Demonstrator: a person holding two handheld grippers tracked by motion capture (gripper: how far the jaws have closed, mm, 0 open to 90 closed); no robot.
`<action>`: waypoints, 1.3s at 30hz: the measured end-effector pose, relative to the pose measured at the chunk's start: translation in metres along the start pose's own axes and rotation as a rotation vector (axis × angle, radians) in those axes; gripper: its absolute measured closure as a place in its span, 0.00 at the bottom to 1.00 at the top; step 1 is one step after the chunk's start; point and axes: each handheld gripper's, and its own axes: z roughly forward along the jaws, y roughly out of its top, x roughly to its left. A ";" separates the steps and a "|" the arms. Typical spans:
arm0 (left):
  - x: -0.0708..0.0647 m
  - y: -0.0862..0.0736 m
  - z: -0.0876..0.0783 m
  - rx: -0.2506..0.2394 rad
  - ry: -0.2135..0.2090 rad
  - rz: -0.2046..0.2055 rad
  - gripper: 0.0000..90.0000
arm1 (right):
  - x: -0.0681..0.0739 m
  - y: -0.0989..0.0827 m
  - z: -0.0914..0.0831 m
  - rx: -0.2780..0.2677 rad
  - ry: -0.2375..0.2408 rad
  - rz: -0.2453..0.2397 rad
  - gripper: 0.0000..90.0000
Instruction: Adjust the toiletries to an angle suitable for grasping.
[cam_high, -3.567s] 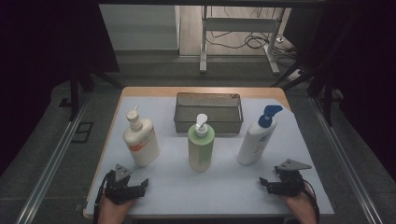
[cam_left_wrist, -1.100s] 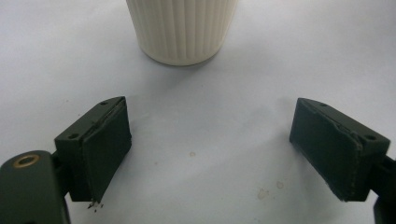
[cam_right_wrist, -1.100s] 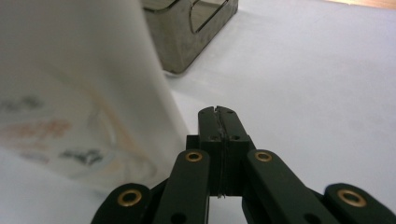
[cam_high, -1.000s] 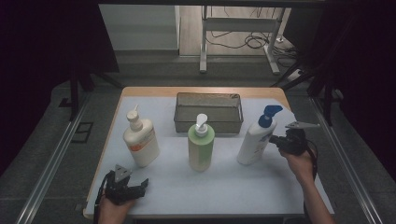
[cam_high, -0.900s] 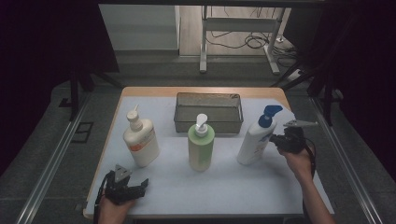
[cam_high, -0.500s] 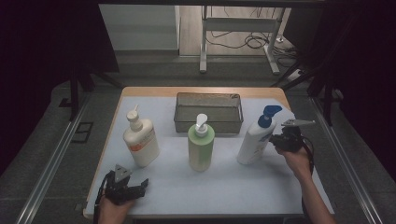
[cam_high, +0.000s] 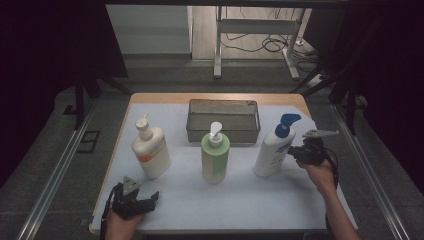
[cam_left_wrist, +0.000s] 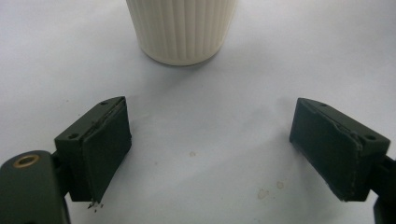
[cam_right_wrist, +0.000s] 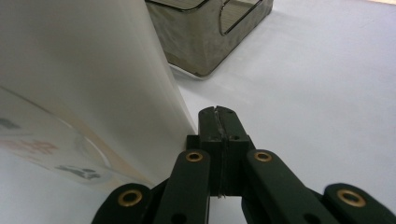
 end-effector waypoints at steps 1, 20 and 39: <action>0.000 0.000 0.000 0.000 0.000 0.000 0.14 | 0.000 0.000 0.000 0.000 0.000 0.000 1.00; 0.000 0.000 0.000 0.000 -0.001 0.000 0.14 | 0.017 -0.019 -0.014 -0.001 0.010 -0.032 1.00; 0.000 0.000 0.000 0.001 -0.001 0.000 0.14 | 0.035 -0.035 -0.026 0.033 0.035 -0.061 0.98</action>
